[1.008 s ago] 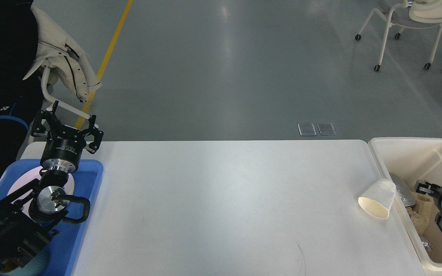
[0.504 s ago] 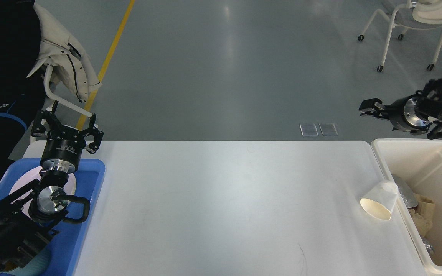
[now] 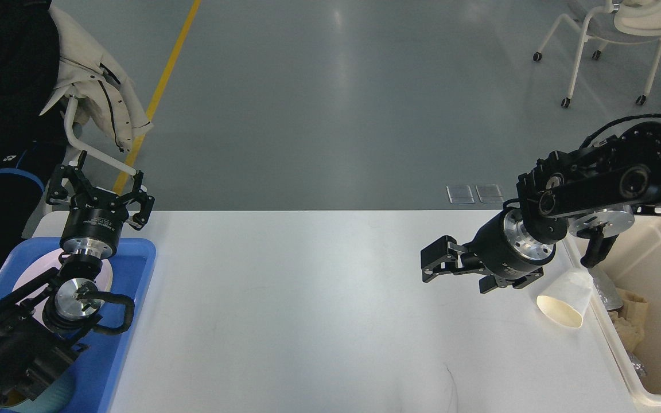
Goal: Tidy desktop
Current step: 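Raise the right gripper and lower it to the small paper cup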
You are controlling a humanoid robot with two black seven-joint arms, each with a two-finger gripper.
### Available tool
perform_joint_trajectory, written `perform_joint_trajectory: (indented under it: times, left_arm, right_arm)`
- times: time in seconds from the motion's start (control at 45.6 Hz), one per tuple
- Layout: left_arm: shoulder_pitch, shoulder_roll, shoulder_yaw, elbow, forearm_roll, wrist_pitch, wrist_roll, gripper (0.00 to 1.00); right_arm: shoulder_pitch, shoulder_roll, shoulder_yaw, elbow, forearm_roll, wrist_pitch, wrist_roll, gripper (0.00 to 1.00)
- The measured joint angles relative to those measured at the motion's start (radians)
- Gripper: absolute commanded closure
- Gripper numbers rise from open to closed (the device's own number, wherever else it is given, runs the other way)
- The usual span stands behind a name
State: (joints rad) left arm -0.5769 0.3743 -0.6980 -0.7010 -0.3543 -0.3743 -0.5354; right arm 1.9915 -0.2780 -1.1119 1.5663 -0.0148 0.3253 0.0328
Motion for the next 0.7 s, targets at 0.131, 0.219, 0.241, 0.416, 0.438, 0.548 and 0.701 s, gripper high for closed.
perform_joint_trajectory:
  times: [0.131,0.219,0.241,0.416,0.438,0.548,0.701]
  left_arm:
    - [-0.001,0.0,0.0,0.0,0.0,0.0,0.0,0.03]
    - [-0.001,0.0,0.0,0.0,0.0,0.0,0.0,0.03]
    - [-0.001,0.0,0.0,0.0,0.0,0.0,0.0,0.03]
    - [0.0,0.0,0.0,0.0,0.0,0.0,0.0,0.03]
    - [0.0,0.0,0.0,0.0,0.0,0.0,0.0,0.03]
    - [0.0,0.0,0.0,0.0,0.0,0.0,0.0,0.03]
    - [0.0,0.0,0.0,0.0,0.0,0.0,0.0,0.03]
  right_arm:
    - [-0.071,-0.004,-0.059,-0.097,-0.014,-0.053,-0.001,0.0]
    - [-0.157,-0.018,-0.111,-0.201,-0.018,-0.089,0.0,0.0]
    - [-0.19,-0.028,-0.122,-0.236,-0.018,-0.097,0.001,0.0]
    - [-0.435,-0.114,-0.128,-0.49,-0.022,-0.114,0.014,0.0]
    - [-0.461,-0.12,-0.126,-0.517,-0.022,-0.115,0.016,0.0]
    - [-0.582,-0.131,-0.118,-0.637,-0.019,-0.116,0.027,0.0]
    - [-0.744,-0.128,-0.077,-0.8,-0.007,-0.121,0.03,0.0]
